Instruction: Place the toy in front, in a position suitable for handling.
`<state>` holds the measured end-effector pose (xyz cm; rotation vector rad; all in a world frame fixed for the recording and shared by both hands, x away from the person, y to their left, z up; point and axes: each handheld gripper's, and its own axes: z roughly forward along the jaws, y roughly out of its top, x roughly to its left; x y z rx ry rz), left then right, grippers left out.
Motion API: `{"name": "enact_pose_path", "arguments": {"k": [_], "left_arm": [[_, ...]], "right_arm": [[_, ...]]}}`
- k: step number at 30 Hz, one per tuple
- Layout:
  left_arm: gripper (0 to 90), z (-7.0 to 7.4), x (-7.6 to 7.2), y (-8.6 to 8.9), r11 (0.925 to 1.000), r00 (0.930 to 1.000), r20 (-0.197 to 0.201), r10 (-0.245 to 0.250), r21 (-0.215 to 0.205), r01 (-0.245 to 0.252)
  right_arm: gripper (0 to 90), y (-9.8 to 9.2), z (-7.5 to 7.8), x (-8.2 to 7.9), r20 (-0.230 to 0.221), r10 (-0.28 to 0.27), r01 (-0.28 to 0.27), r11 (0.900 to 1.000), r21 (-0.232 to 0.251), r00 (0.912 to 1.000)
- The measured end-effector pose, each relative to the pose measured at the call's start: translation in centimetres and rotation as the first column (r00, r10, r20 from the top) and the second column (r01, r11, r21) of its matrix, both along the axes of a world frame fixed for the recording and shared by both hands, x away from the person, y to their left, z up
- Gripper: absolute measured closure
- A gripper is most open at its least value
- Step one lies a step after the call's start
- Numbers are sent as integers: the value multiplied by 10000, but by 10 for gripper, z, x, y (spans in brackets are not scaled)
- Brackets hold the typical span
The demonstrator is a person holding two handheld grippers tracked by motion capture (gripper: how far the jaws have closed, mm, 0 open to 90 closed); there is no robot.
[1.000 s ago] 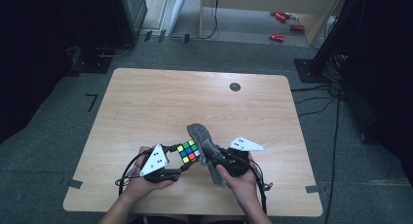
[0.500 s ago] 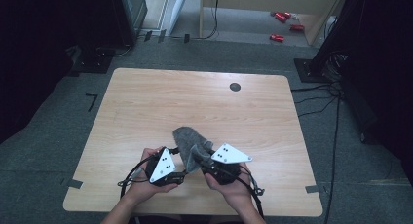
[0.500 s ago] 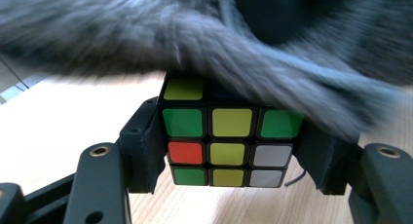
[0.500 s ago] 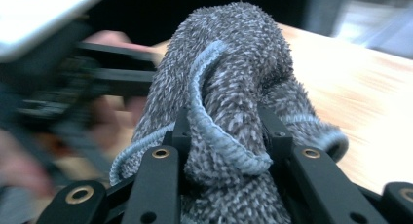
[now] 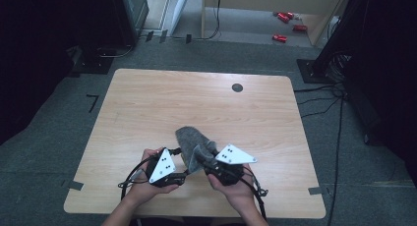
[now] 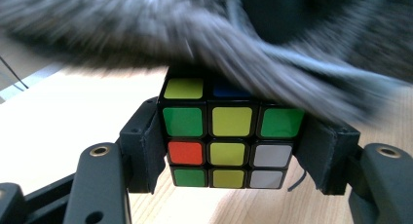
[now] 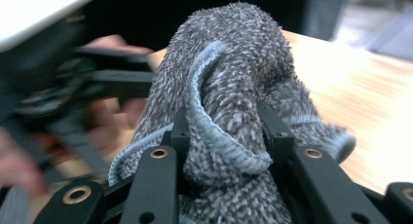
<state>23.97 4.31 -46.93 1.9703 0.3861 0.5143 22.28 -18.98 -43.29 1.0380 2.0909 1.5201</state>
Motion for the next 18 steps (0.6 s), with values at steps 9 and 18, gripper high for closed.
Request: {"name": "enact_pose_path", "arguments": {"k": [9,18], "left_arm": [[353,-2,0,-1,10000,10000,-57,22,40,-22],[353,-1,2,1,9999,9998,-159,71,-119,-73]], "right_arm": [[639,20,0,-12,521,996,-982,9947,-295,9937],[685,-13,-6,5,-112,-556,558,9983,193,9984]]}}
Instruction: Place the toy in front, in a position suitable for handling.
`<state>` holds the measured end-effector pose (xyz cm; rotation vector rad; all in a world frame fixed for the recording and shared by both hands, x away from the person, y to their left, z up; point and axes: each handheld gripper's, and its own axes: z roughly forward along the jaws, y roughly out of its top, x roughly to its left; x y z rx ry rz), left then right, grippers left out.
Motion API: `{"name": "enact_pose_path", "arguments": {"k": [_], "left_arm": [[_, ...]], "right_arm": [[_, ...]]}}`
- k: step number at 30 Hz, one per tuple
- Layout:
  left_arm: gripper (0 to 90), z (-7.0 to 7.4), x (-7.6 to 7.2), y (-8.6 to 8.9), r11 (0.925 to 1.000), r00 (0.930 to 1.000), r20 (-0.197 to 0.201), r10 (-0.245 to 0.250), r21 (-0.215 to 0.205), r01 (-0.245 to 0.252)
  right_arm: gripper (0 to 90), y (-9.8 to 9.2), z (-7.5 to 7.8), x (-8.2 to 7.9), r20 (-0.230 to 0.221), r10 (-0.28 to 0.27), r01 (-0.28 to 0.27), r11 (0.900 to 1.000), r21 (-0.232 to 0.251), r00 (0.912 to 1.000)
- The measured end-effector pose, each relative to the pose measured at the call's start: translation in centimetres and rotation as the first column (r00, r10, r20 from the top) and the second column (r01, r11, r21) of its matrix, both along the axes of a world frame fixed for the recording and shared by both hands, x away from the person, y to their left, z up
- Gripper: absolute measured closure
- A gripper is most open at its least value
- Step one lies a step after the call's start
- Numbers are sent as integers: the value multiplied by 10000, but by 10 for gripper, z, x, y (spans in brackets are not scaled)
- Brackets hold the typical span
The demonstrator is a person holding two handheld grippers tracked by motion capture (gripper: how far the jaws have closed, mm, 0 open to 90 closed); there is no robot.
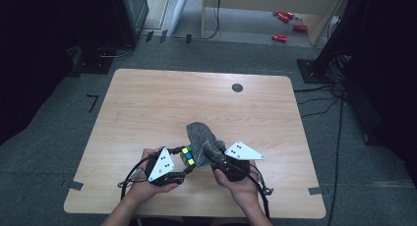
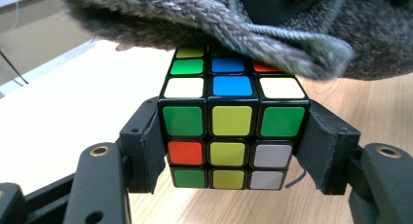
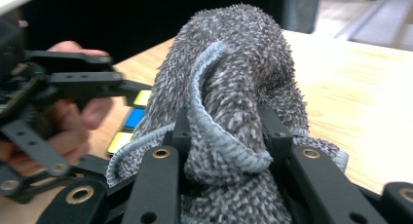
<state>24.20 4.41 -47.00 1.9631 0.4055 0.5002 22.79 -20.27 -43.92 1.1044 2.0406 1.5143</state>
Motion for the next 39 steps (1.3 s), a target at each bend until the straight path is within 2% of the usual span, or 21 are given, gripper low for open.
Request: {"name": "enact_pose_path", "arguments": {"k": [3,4,5,7,8,10,13,15,17,18,20,21,22,24,27,29,30,32,35,37,39], "left_arm": [[353,-1,0,-2,10000,10000,-42,28,75,-28],[353,-1,0,-2,9999,10000,-45,11,166,-10],[353,-2,0,-2,9998,10000,-39,-7,193,8],[353,-1,-1,-2,9998,10000,-18,-3,214,3],[353,-1,-1,-2,9996,10000,-11,23,266,-22],[353,-2,0,-1,9998,10000,-53,6,195,-5],[353,0,1,2,10000,10000,-83,33,-3,-34],[353,1,1,2,9999,9999,-123,17,-115,-18],[353,0,1,1,9999,9999,-118,6,-120,-8],[353,0,1,0,10000,10000,-88,-18,-45,18],[353,0,0,-2,10000,10000,-69,-40,44,40],[353,0,-1,-2,9999,10000,-26,-23,101,23],[353,0,-1,-1,9999,10000,-32,-10,121,10],[353,0,0,1,10000,10000,-92,-6,-9,6],[353,1,1,2,9999,9999,-147,25,-158,-27],[353,1,1,2,9999,9999,-160,-9,-123,7],[353,0,1,1,9999,9999,-167,-30,-132,28],[353,0,1,0,9999,9998,-184,-30,-139,27],[353,-1,1,0,10000,9999,-154,-64,-61,63],[353,-1,0,0,10000,9999,-117,-49,-40,49],[353,0,0,0,10000,10000,-82,-47,-67,47]], "right_arm": [[683,13,3,-9,572,438,-426,9989,-217,9974],[684,20,5,-14,866,660,-621,9969,-475,9941],[684,29,6,-18,1040,1140,-1074,9920,-670,9880],[684,37,5,-21,1036,1559,-1475,9854,-844,9823],[685,39,3,-22,1079,1542,-1435,9845,-1012,9821],[686,34,1,-18,917,1400,-1328,9879,-803,9859],[688,17,1,-9,572,455,-430,9981,-448,9973],[687,9,2,-6,420,77,-65,9995,-299,9991],[685,14,5,-12,936,393,-326,9969,-722,9948],[684,24,6,-18,1301,866,-725,9914,-1090,9877],[683,39,6,-25,1443,1550,-1334,9798,-1489,9773],[682,42,6,-26,1474,1661,-1420,9766,-1614,9750],[682,45,5,-27,1494,1627,-1372,9763,-1674,9753],[684,40,5,-24,1330,1422,-1224,9815,-1473,9809],[687,22,5,-14,1072,443,-336,9945,-994,9933],[688,16,4,-11,780,101,-45,9974,-713,9969],[688,16,4,-12,765,77,-24,9976,-687,9970],[685,23,4,-16,1055,306,-206,9953,-941,9940],[684,41,6,-24,1324,1118,-937,9862,-1364,9849],[684,45,5,-26,1445,1220,-991,9827,-1563,9819],[685,39,5,-23,1247,1128,-972,9874,-1253,9858]]}}
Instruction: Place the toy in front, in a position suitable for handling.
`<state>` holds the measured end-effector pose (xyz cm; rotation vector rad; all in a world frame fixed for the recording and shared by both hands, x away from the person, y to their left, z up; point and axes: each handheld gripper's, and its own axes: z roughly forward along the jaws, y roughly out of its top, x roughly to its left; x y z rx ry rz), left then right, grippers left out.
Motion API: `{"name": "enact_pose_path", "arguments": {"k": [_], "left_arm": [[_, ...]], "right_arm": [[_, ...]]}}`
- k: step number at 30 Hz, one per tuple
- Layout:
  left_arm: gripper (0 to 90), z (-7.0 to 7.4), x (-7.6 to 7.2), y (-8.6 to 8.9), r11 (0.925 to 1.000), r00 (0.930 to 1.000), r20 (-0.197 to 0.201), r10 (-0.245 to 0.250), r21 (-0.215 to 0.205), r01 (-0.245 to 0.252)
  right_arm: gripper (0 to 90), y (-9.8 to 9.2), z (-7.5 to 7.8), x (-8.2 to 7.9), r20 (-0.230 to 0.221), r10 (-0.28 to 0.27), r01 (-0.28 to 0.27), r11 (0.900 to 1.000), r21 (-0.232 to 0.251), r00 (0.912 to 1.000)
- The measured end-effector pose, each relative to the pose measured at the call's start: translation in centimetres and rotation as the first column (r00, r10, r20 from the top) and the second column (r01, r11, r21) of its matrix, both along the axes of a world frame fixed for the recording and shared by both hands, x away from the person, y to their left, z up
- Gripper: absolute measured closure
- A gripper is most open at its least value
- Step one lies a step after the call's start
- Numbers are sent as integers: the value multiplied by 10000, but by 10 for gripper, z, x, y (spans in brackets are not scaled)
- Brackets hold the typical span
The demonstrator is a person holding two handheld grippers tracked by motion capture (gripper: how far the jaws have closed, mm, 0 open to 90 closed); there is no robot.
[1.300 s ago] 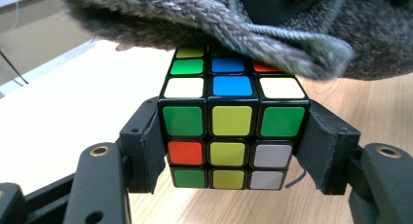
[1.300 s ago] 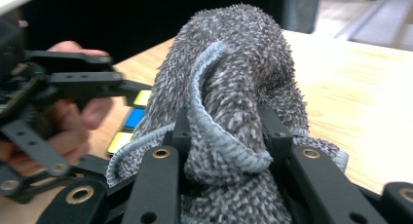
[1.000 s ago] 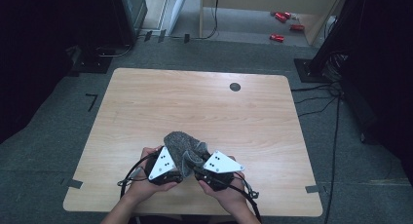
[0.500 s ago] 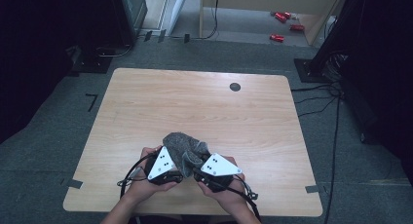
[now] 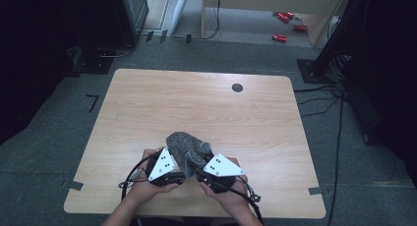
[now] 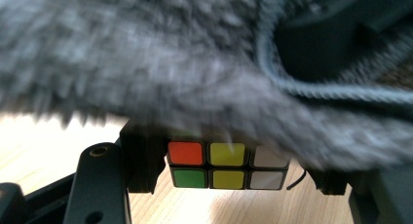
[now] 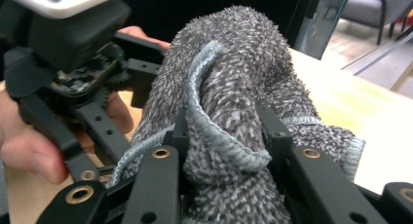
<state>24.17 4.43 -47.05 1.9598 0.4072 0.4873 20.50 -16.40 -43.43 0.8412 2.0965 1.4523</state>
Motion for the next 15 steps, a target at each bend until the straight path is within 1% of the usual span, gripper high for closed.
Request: {"name": "enact_pose_path", "arguments": {"k": [1,2,3,4,5,6,8,10,11,13,14,15], "left_arm": [[353,0,0,0,10000,10000,-12,1,-42,-1],[353,0,0,1,10000,10000,-24,19,-95,-19],[353,1,1,2,9999,10000,-29,0,-104,0],[353,1,1,2,9999,10000,-47,-4,-133,3],[353,1,1,2,9999,10000,-63,-9,-150,8],[353,1,1,2,9999,10000,-72,-15,-166,14],[353,0,1,1,10000,10000,-35,4,-46,-4],[353,-1,1,0,10000,10000,-10,-18,58,18],[353,-1,0,-1,10000,10000,25,13,87,-13],[353,-1,0,0,10000,10000,36,14,84,-15],[353,-1,0,0,10000,10000,25,23,39,-23],[353,-1,0,0,10000,10000,41,32,17,-32]], "right_arm": [[686,-6,0,3,-153,-213,215,9996,183,9997],[686,-12,0,7,-222,-539,545,9982,258,9983],[686,-17,1,9,-437,-847,862,9957,344,9954],[686,-21,1,11,-598,-1019,1043,9938,389,9930],[685,-22,1,11,-675,-1043,1073,9933,426,9922],[685,-21,2,10,-616,-971,997,9942,406,9934],[682,-11,2,5,-343,-571,579,9981,217,9978],[682,-1,2,1,-248,-27,28,10000,39,9997],[682,3,1,-1,-247,97,-97,10000,-2,9996],[683,2,1,1,-298,58,-58,10000,2,9995],[684,-2,1,3,-376,-16,21,9999,142,9993],[684,-8,1,6,-452,-281,292,9993,222,9986]]}}
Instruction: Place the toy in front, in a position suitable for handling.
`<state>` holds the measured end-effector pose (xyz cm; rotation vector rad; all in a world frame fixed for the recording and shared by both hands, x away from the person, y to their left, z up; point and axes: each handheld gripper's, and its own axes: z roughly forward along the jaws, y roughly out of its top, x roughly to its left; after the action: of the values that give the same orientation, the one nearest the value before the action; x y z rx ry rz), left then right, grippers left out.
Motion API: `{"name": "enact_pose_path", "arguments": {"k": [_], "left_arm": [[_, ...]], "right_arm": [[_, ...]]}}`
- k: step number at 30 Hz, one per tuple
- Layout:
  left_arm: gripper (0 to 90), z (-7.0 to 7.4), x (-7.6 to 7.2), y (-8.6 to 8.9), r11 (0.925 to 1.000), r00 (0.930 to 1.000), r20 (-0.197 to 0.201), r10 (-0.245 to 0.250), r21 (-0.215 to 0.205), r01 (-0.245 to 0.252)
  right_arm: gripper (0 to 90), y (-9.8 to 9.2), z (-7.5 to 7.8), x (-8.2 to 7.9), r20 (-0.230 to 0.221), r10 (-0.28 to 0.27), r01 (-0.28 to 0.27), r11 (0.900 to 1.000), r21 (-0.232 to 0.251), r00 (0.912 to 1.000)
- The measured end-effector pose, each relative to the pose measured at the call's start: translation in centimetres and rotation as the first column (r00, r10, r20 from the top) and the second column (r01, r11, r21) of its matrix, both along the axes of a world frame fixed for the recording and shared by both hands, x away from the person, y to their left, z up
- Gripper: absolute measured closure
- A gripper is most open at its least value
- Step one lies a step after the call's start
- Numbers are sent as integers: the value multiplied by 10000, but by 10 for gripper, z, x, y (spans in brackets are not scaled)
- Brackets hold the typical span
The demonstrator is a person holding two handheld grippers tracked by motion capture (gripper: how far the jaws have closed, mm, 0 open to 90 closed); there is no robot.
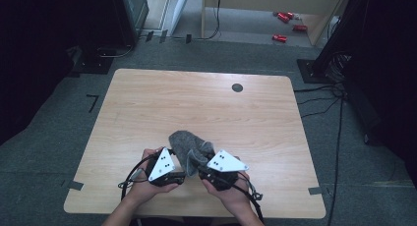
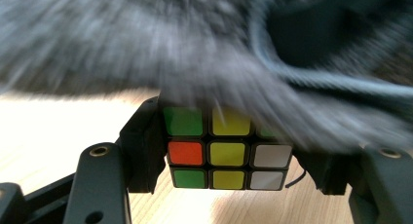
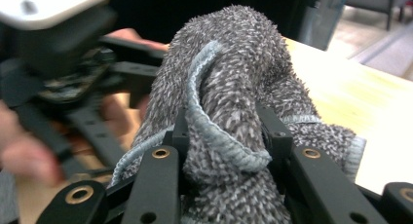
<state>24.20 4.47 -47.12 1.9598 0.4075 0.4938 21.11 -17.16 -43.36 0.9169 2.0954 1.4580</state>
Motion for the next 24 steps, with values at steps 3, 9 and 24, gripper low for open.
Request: {"name": "enact_pose_path", "arguments": {"k": [3,9,24], "left_arm": [[353,0,0,0,10000,10000,-23,-30,-71,30],[353,-2,-1,-4,9999,10000,39,-47,147,46],[352,-3,-1,-5,9998,9998,144,104,148,-107]], "right_arm": [[684,-14,1,7,-399,-706,715,9972,213,9967],[676,8,3,-3,-164,278,-282,9992,-268,9995],[685,11,4,-3,-244,391,-399,9986,-357,9989]]}}
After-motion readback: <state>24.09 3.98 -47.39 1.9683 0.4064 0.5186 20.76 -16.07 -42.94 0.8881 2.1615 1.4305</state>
